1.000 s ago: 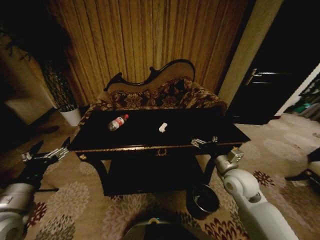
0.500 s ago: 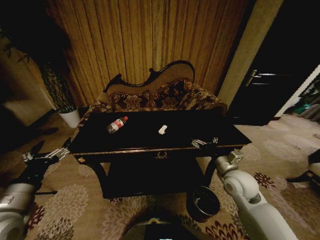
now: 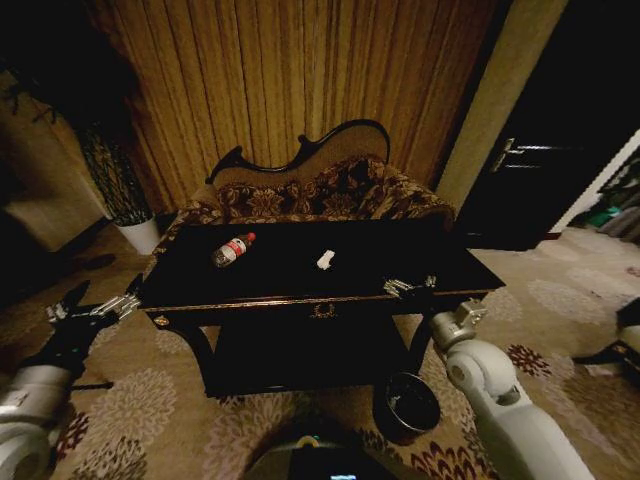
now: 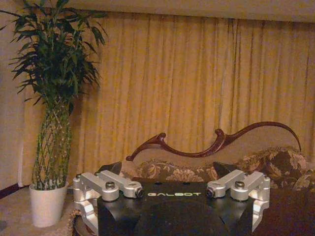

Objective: Move to the front of the table and place the trash on the table into the trash bin.

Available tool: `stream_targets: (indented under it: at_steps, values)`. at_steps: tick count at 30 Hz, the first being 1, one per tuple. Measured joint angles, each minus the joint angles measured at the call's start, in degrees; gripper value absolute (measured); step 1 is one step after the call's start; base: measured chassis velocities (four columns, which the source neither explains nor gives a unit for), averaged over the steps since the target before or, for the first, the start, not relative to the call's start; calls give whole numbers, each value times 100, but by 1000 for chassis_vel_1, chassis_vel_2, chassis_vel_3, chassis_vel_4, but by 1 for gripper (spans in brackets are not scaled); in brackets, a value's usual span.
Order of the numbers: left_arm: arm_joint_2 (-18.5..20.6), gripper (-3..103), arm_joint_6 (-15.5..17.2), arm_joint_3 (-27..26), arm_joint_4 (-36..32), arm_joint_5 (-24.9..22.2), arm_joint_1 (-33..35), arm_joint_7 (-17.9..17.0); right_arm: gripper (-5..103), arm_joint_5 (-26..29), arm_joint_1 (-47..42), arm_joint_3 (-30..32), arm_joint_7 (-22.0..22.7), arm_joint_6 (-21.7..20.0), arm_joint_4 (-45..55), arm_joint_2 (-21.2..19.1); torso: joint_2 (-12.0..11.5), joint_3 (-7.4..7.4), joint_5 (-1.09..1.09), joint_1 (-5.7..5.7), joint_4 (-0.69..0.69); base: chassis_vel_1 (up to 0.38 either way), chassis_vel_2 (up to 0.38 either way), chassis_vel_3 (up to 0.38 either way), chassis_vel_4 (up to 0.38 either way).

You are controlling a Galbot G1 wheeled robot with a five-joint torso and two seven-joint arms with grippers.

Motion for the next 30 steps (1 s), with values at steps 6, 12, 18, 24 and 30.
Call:
stream_targets:
  at_steps: [6, 12, 18, 24, 30]
  values:
    - [-5, 100, -3, -1, 0, 0, 2, 7, 100, 22, 8, 11, -2, 1, -2, -1, 0, 0, 0, 0, -1, 0, 0, 0, 0]
    - [-14, 100, -9, -2, 0, 0, 10, 13, 100, 69, 6, 27, -3, 3, 1, 1, 0, 0, 0, 0, 0, 0, 0, 0, 0]
    - [-16, 100, -13, -10, 0, 0, 11, 17, 100, 81, 3, 40, -6, 6, 1, 2, 0, 0, 0, 0, 0, 0, 0, 0, 0]
    - [-14, 100, -16, -16, 0, -1, 12, 17, 100, 133, 10, 47, -8, 8, -1, 1, 0, 0, 0, 0, -1, 0, 0, 0, 0]
    - [-20, 100, -20, -16, 0, -2, 12, 19, 100, 165, 14, 47, -9, 12, -7, 2, 0, 0, 0, 0, 0, 0, 0, 0, 0]
